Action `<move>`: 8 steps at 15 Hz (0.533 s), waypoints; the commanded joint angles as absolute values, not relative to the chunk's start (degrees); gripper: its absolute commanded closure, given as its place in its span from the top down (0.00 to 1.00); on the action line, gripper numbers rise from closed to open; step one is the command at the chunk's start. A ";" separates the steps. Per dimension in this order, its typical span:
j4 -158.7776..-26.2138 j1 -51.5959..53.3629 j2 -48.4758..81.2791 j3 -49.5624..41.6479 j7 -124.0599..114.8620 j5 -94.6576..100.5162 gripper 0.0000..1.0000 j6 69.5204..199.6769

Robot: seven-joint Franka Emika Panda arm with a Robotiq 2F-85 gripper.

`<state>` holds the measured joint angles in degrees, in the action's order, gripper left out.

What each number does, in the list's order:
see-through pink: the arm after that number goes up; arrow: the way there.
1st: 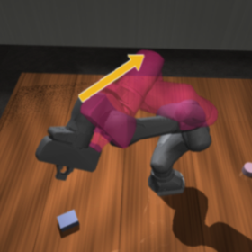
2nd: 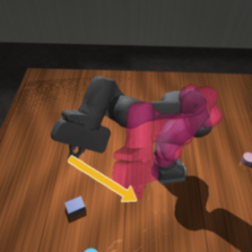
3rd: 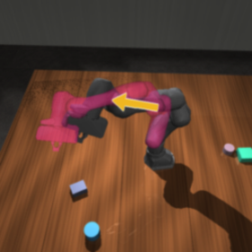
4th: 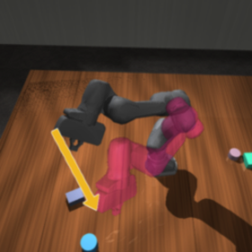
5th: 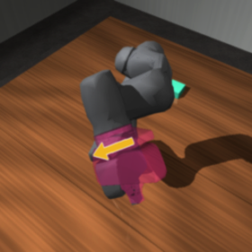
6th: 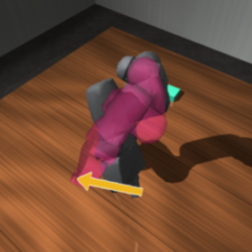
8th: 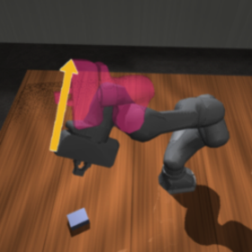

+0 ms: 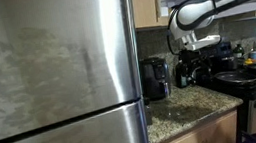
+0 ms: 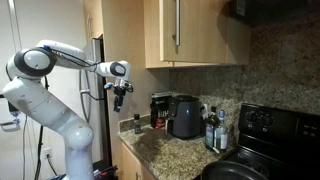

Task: Turn on the air fryer

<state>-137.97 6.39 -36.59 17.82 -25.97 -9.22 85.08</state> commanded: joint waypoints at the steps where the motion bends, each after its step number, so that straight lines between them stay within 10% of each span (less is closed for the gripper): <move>1: -137.90 6.48 -36.55 17.74 -26.01 -9.16 1.00 85.02; 8: -139.87 -0.55 -30.50 17.95 -24.29 -10.39 1.00 117.39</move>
<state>-139.26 3.91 -33.88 16.95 -25.91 -9.11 106.32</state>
